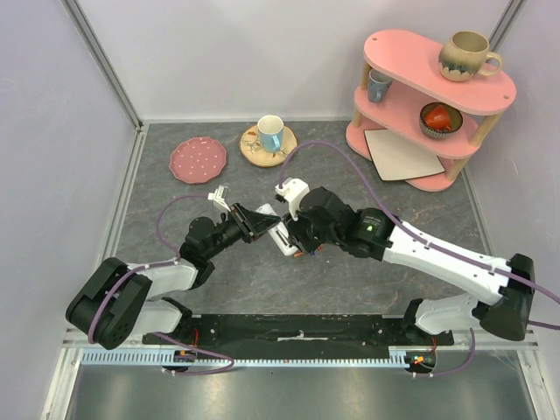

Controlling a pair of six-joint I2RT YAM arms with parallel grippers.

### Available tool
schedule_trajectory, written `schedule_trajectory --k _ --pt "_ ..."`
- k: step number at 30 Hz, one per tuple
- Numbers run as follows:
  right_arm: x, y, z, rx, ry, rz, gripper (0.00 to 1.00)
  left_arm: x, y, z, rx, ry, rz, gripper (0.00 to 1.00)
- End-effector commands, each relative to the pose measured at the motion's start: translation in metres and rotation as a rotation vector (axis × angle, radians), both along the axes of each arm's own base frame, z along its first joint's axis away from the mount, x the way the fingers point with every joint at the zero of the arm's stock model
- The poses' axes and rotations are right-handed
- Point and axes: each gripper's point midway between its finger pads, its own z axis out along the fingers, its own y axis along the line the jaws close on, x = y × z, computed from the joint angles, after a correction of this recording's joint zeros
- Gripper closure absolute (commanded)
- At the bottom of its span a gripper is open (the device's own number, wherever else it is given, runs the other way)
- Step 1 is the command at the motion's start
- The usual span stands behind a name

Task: Load the batteries into the remote control
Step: Remove the battery cover from the remote control, then place the battery cover at the center of the board.

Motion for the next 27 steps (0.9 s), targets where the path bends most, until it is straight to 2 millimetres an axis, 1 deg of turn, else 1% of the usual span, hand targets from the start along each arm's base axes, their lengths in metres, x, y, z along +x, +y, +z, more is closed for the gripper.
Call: schedule_trajectory --k 1,2,3,5,6,7,8,9,10,11,12,13,14,15,16,18,19,20,21,22,23,25,27 --pt "-0.002 -0.010 0.047 0.093 -0.057 -0.038 0.66 0.012 0.001 0.016 -0.009 -0.065 0.038 0.98" --pt "-0.001 -0.016 0.050 0.097 -0.069 -0.055 0.66 0.013 0.001 0.015 -0.009 -0.061 0.042 0.98" --pt "0.000 -0.022 0.045 0.080 -0.073 -0.074 0.66 0.014 0.001 0.014 -0.009 -0.059 0.044 0.98" --pt "0.015 -0.043 0.044 0.064 -0.112 -0.194 0.65 0.013 0.002 0.015 -0.013 -0.063 0.044 0.98" --pt "0.019 -0.055 0.030 0.034 -0.105 -0.244 0.64 0.011 0.002 0.016 -0.016 -0.064 0.041 0.98" --pt "0.025 -0.067 0.027 0.037 -0.110 -0.308 0.64 0.010 0.003 0.017 -0.019 -0.067 0.039 0.98" --pt "0.041 -0.086 0.020 0.024 -0.123 -0.407 0.63 0.007 0.002 0.017 -0.019 -0.062 0.028 0.98" --pt "0.047 -0.100 0.000 0.004 -0.106 -0.457 0.63 -0.001 0.001 0.015 -0.018 -0.040 -0.006 0.98" --pt "0.053 -0.109 -0.007 0.014 -0.093 -0.497 0.63 -0.006 -0.001 0.016 -0.019 -0.039 -0.030 0.98" --pt "0.066 -0.128 -0.016 0.029 -0.061 -0.575 0.63 -0.012 -0.001 0.018 -0.023 -0.042 -0.055 0.98" --pt "0.071 -0.137 -0.031 0.023 -0.044 -0.606 0.64 -0.023 0.001 0.019 -0.038 -0.043 -0.080 0.98" --pt "0.077 -0.143 -0.041 0.013 -0.026 -0.636 0.64 -0.028 0.003 0.021 -0.049 -0.050 -0.083 0.98" --pt "0.086 -0.155 -0.049 0.015 -0.002 -0.679 0.64 -0.032 0.006 0.020 -0.050 -0.046 -0.082 0.98" --pt "0.091 -0.158 -0.060 0.022 0.015 -0.695 0.64 -0.039 0.010 0.024 -0.055 -0.066 -0.074 0.98" --pt "0.098 -0.165 -0.075 0.010 0.059 -0.724 0.64 -0.040 0.012 0.014 -0.027 -0.028 -0.069 0.98" --pt "0.103 -0.161 -0.090 0.025 0.091 -0.720 0.64 -0.042 0.017 0.007 -0.003 -0.011 -0.049 0.98" --pt "0.105 -0.163 -0.105 -0.010 0.119 -0.730 0.64 -0.045 0.019 0.009 -0.008 -0.016 -0.046 0.98" --pt "0.107 -0.163 -0.110 -0.027 0.128 -0.731 0.64 -0.049 0.021 0.004 -0.006 -0.005 -0.046 0.98" --pt "0.110 -0.165 -0.114 -0.044 0.124 -0.733 0.64 -0.050 0.022 0.004 -0.009 -0.010 -0.044 0.98" --pt "0.112 -0.168 -0.123 -0.071 0.142 -0.742 0.64 -0.053 0.023 0.006 -0.015 -0.023 -0.046 0.98" --pt "0.113 -0.170 -0.128 -0.083 0.153 -0.748 0.64 -0.055 0.025 0.003 -0.013 -0.026 -0.043 0.98" --pt "0.114 -0.171 -0.140 -0.109 0.187 -0.740 0.64 -0.058 0.027 0.004 -0.019 -0.052 -0.038 0.98" --pt "0.116 -0.172 -0.144 -0.125 0.193 -0.736 0.64 -0.062 0.030 0.010 -0.035 -0.113 -0.037 0.98"
